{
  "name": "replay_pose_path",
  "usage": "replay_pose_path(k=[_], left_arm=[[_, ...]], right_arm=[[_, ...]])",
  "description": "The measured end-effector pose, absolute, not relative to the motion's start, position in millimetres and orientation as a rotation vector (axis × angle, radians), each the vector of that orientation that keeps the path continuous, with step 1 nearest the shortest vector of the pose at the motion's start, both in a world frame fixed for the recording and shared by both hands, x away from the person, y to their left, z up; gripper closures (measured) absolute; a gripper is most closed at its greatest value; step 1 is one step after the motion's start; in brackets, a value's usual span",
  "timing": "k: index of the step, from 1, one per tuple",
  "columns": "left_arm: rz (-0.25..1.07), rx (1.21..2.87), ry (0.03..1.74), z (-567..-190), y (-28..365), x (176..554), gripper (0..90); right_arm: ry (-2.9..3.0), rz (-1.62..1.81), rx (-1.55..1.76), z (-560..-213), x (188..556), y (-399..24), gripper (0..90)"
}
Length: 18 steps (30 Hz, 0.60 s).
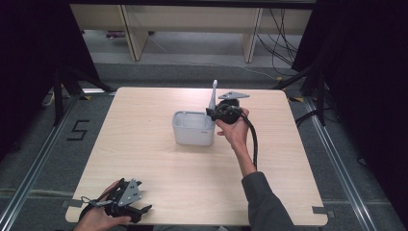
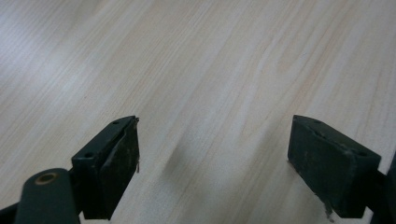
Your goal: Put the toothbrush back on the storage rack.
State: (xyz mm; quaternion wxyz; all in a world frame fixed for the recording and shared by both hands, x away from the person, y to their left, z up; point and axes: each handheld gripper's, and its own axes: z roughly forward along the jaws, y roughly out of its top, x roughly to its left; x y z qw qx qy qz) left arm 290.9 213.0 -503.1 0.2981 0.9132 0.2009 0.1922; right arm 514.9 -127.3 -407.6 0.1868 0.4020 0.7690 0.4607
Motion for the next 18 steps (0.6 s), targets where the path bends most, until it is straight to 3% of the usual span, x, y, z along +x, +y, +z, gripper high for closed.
replay_pose_path(k=[18], left_arm=[[0.512, 2.426, 0.533, -503.0, 213.0, 290.7, 16.4]], right_arm=[[2.18, 1.235, 1.142, -415.4, 513.8, -123.5, 65.6]])
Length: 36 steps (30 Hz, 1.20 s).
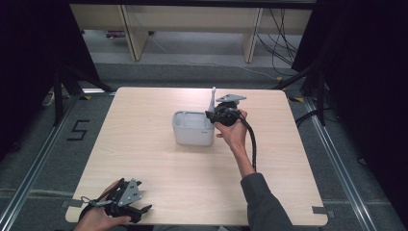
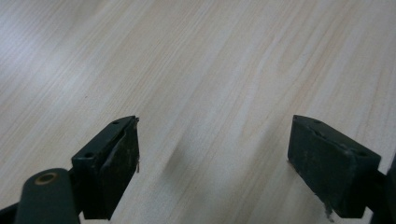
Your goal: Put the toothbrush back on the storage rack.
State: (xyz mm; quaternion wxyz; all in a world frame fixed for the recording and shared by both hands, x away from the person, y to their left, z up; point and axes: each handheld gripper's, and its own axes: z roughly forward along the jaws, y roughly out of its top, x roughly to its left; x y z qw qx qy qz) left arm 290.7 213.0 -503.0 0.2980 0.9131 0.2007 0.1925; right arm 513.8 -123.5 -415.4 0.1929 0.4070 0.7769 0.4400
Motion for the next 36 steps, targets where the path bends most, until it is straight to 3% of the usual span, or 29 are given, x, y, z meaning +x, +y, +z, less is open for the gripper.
replay_pose_path(k=[2, 10, 20, 36], left_arm=[[0.512, 2.427, 0.533, -503.2, 212.9, 291.0, 16.4], [0.512, 2.429, 0.532, -503.3, 212.8, 290.7, 16.4], [0.517, 2.426, 0.536, -503.3, 212.6, 290.7, 16.4], [0.509, 2.434, 0.535, -502.9, 213.2, 291.6, 16.4]], right_arm=[[2.162, 1.248, 1.136, -415.0, 513.5, -123.3, 59.6], [2.161, 1.245, 1.152, -412.0, 508.8, -121.6, 56.6], [2.135, 1.277, 1.152, -406.4, 505.0, -128.9, 38.9], [2.112, 1.312, 1.132, -401.8, 492.1, -135.6, 32.3]])
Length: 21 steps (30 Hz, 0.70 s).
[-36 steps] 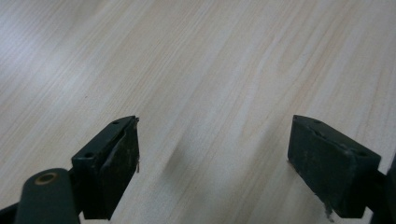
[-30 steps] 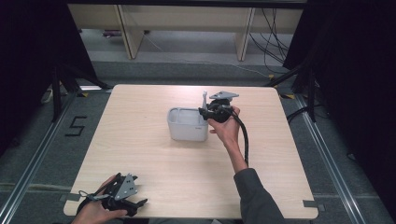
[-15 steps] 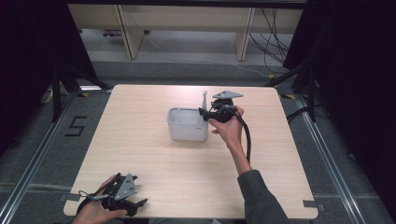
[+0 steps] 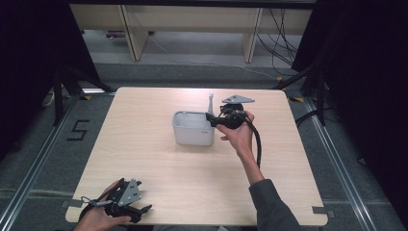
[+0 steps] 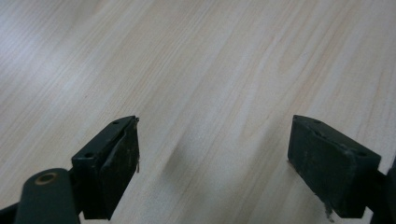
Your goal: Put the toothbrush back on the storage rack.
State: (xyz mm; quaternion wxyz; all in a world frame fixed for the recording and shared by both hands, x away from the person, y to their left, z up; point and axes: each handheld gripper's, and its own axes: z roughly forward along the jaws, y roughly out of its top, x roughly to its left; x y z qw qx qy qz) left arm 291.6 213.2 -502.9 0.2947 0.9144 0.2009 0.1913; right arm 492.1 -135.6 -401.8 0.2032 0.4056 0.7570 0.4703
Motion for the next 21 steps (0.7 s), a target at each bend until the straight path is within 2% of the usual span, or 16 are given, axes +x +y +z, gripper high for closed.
replay_pose_path(k=[3, 4, 21], left_arm=[[0.476, 2.467, 0.527, -500.3, 214.2, 292.1, 16.4], [0.516, 2.431, 0.534, -503.1, 213.3, 291.5, 16.4], [0.516, 2.43, 0.537, -503.8, 212.8, 291.3, 16.4]], right_arm=[[2.125, 1.321, 1.135, -401.8, 489.8, -136.7, 31.7], [2.13, 1.329, 1.147, -401.6, 488.6, -136.6, 31.3], [2.132, 1.355, 1.097, -400.6, 469.2, -148.1, 28.4]])
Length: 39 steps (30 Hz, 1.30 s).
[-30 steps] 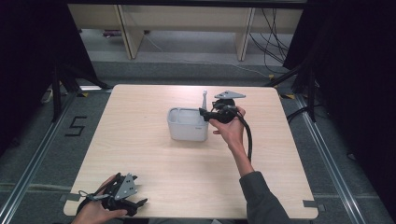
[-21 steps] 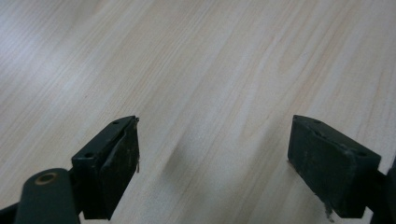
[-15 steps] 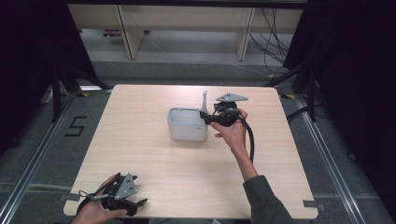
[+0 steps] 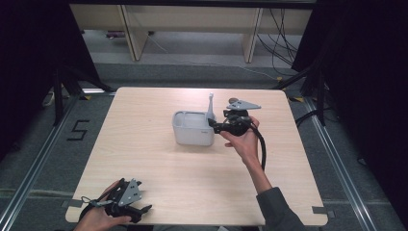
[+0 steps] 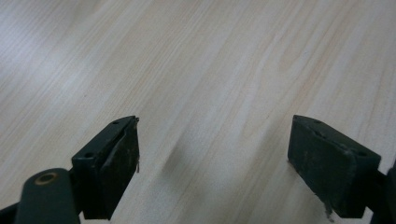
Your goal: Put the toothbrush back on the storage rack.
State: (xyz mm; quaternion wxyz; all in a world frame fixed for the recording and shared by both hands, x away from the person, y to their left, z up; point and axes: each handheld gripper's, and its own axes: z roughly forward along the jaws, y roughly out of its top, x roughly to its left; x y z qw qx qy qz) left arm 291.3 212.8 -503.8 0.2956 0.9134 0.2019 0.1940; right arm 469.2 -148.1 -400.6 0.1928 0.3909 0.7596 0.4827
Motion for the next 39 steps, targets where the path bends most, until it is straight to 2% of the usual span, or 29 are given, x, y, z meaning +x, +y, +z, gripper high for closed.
replay_pose_path(k=[39], left_arm=[[0.518, 2.429, 0.537, -502.7, 213.3, 290.9, 16.4]], right_arm=[[2.163, 1.387, 1.08, -407.1, 425.7, -169.8, 25.6]])
